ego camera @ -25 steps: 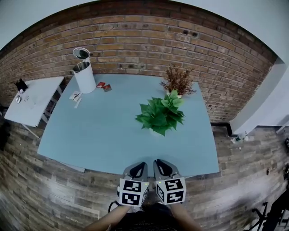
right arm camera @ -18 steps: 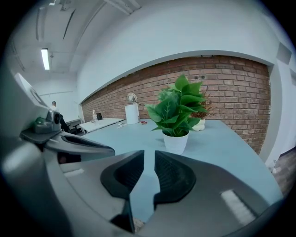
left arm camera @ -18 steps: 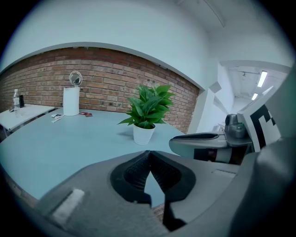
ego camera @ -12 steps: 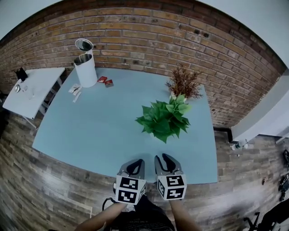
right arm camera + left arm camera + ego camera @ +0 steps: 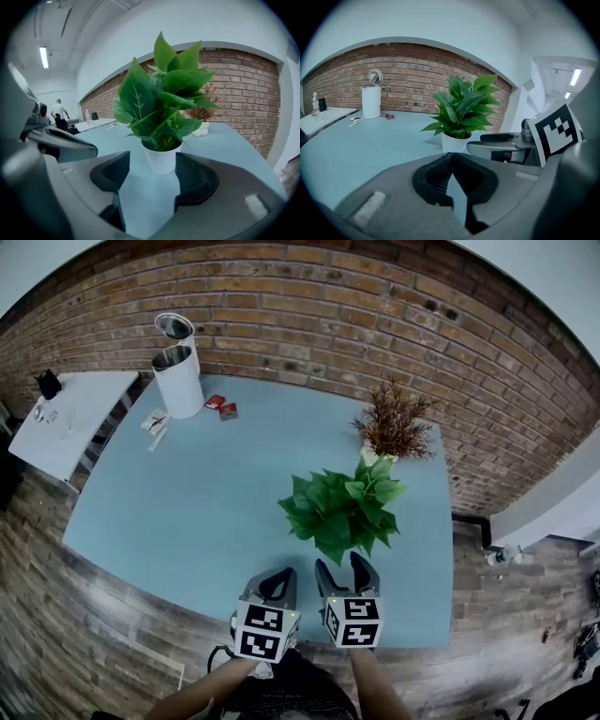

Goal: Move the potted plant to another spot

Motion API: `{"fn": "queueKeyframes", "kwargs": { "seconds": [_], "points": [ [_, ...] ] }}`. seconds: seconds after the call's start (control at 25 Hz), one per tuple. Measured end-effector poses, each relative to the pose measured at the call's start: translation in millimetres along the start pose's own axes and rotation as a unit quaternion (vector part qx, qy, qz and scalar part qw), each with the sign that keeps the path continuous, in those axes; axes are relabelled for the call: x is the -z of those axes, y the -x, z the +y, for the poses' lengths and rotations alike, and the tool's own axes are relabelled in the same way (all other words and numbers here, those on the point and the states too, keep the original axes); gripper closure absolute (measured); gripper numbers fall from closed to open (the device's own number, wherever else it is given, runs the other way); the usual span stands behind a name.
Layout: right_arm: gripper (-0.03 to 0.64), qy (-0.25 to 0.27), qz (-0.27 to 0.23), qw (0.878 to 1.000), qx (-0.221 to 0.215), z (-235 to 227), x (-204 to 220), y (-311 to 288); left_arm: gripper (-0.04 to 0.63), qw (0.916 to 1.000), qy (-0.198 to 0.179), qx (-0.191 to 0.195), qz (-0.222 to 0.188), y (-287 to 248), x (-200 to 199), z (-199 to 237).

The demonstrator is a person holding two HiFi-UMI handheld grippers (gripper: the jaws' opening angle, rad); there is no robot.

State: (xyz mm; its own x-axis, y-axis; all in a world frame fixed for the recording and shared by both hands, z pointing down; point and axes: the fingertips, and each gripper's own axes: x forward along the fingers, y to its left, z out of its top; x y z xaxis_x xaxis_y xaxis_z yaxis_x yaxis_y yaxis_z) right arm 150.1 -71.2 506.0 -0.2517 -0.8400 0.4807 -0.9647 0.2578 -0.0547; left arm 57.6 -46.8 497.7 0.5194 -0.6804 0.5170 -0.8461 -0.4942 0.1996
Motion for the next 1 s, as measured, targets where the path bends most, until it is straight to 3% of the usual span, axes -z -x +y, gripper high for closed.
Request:
{"fn": "queueKeyframes", "kwargs": {
  "seconds": [0.56,1.0],
  "points": [
    [0.157,0.0,0.013,1.0,-0.017,-17,7,-71,0.597,0.9984,0.012,-0.054,0.004,-34,-24,39],
    [0.109,0.004,0.015,0.999,-0.045,-18,10,-99,0.597,0.9971,0.009,-0.073,0.017,-44,-25,54]
  ]
}}
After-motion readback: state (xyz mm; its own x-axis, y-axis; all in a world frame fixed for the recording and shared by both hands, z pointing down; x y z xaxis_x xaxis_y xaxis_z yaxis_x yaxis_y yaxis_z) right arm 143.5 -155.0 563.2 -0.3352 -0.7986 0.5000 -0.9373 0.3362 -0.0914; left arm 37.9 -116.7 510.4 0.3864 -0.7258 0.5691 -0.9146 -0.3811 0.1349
